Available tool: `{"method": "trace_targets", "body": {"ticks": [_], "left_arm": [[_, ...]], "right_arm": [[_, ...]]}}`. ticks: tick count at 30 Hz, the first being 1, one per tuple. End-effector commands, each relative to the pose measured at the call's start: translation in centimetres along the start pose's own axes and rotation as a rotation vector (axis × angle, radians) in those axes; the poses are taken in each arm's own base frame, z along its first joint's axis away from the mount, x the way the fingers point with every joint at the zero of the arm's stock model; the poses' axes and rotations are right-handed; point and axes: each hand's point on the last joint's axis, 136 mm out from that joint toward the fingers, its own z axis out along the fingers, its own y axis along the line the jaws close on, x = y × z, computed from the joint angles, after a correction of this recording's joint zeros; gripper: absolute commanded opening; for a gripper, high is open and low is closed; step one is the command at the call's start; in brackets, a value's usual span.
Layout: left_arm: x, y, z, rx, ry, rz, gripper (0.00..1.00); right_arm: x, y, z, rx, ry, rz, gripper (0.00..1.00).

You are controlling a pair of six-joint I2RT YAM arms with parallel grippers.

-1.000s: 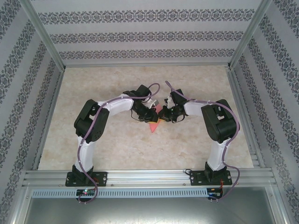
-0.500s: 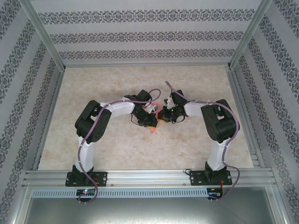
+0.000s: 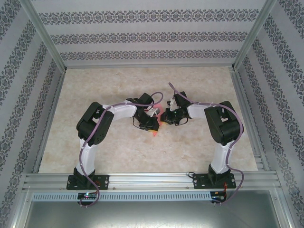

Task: Fold a paper plane with a square sheet of paper (pick it up from the middle)
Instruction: Third fold the triangle at the center of the table.

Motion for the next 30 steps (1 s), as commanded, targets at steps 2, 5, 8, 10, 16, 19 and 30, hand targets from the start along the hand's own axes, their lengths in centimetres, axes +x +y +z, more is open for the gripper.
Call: {"method": "trace_targets", "body": {"ticks": [2, 5, 8, 10, 16, 19, 30], "left_arm": [[0.6, 0.5, 1.1, -0.008, 0.02, -0.004, 0.14], [0.8, 0.6, 1.3, 0.0, 0.022, -0.014, 0.14], [1.2, 0.9, 1.5, -0.002, 0.028, -0.02, 0.14], [1.4, 1.0, 1.6, -0.004, 0.031, -0.024, 0.14], [2.0, 1.2, 1.4, -0.01, 0.035, -0.03, 0.14], [2.5, 1.1, 1.1, -0.012, 0.038, -0.029, 0.14], [4.4, 1.4, 0.8, -0.082, 0.066, 0.0, 0.14]], "right_arm": [[1.9, -2.7, 0.5, 0.066, 0.054, 0.067, 0.08], [1.9, -2.9, 0.5, 0.07, 0.051, 0.072, 0.08], [2.0, -3.0, 0.5, 0.071, 0.051, 0.074, 0.08], [1.9, -3.0, 0.4, 0.072, 0.049, 0.074, 0.08], [2.0, -3.4, 0.3, 0.09, 0.049, 0.076, 0.08], [1.9, -3.7, 0.2, 0.103, 0.049, 0.078, 0.08], [1.9, -4.3, 0.3, 0.124, 0.053, 0.083, 0.07]]}}
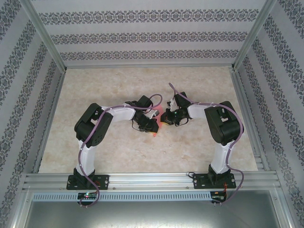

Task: Fold a paper plane with a square sheet of paper (pick it up from the middle)
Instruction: Third fold the triangle at the center of the table.

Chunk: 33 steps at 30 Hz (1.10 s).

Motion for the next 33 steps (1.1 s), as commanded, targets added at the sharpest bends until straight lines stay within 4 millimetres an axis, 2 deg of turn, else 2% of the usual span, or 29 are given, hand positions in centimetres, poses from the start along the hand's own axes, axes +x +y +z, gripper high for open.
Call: {"method": "trace_targets", "body": {"ticks": [1, 11, 15, 21, 26, 30, 33], "left_arm": [[3.8, 0.9, 0.2, -0.088, 0.099, -0.02, 0.14], [6.3, 1.3, 0.4, -0.13, 0.146, -0.009, 0.14], [6.9, 1.4, -0.1, -0.14, 0.152, -0.007, 0.14], [7.2, -0.4, -1.0, -0.087, 0.146, 0.014, 0.14], [5.6, -2.8, -2.1, -0.015, 0.093, 0.045, 0.14], [2.7, -5.0, -4.1, 0.03, 0.003, 0.074, 0.14], [0.3, -5.6, -5.5, 0.017, -0.069, 0.088, 0.14]], "right_arm": [[1.6, -4.1, 0.4, 0.131, 0.042, 0.074, 0.07], [1.6, -4.5, 0.6, 0.139, 0.046, 0.076, 0.07], [1.7, -4.6, 0.4, 0.145, 0.047, 0.074, 0.07], [1.8, -4.4, 0.4, 0.142, 0.046, 0.071, 0.07], [1.8, -4.1, 0.2, 0.132, 0.044, 0.062, 0.07], [1.9, -3.7, 0.0, 0.12, 0.043, 0.055, 0.07], [1.8, -3.3, -0.1, 0.102, 0.037, 0.052, 0.07]]}}
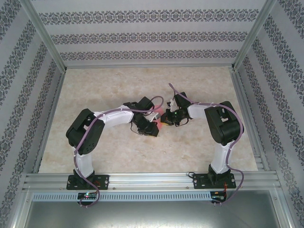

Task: Fold a paper plane with a square sheet of paper (pick it up from the middle)
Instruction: Third fold the triangle at the center of the table.

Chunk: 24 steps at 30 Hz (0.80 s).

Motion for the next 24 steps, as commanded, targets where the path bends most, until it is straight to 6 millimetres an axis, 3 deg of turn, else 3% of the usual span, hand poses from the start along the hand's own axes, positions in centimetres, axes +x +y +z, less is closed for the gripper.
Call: {"method": "trace_targets", "body": {"ticks": [1, 6, 12, 24], "left_arm": [[-3.3, -1.7, -3.1, 0.012, -0.109, 0.03, 0.14], [-6.2, 0.7, -3.1, -0.031, -0.147, 0.01, 0.14], [-7.6, 2.6, -1.3, -0.016, -0.136, -0.005, 0.14], [-5.6, 5.8, 2.1, -0.041, -0.034, -0.025, 0.14]], "right_arm": [[1.5, -3.2, 0.0, 0.1, 0.022, 0.051, 0.07], [1.2, -2.4, -0.1, 0.072, 0.012, 0.048, 0.07], [0.9, -1.7, -0.2, 0.039, 0.004, 0.05, 0.07], [0.3, -0.9, -0.7, 0.02, -0.025, 0.048, 0.09]]}}
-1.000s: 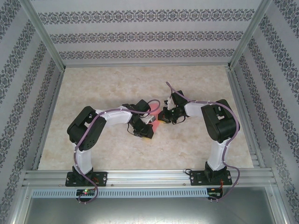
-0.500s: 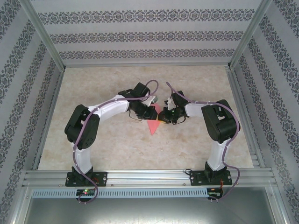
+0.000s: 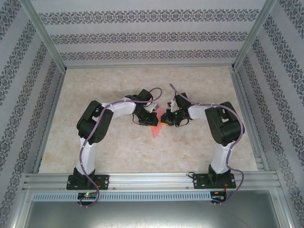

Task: Fold a paper plane with a square sheet of paper (pick it up from the middle)
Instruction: Third fold the triangle at the center of the table.

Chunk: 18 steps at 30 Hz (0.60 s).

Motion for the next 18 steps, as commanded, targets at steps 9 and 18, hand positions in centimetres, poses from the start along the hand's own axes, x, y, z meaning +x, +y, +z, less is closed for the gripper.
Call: {"method": "trace_targets", "body": {"ticks": [9, 18], "left_arm": [[3.1, 4.8, 2.3, -0.125, 0.078, 0.012, 0.13], [5.1, 6.7, 2.6, -0.183, 0.112, 0.012, 0.13]], "right_arm": [[-1.1, -1.7, -1.7, 0.076, -0.069, 0.021, 0.13], [-3.6, -3.0, -2.9, 0.111, -0.133, 0.017, 0.13]]}}
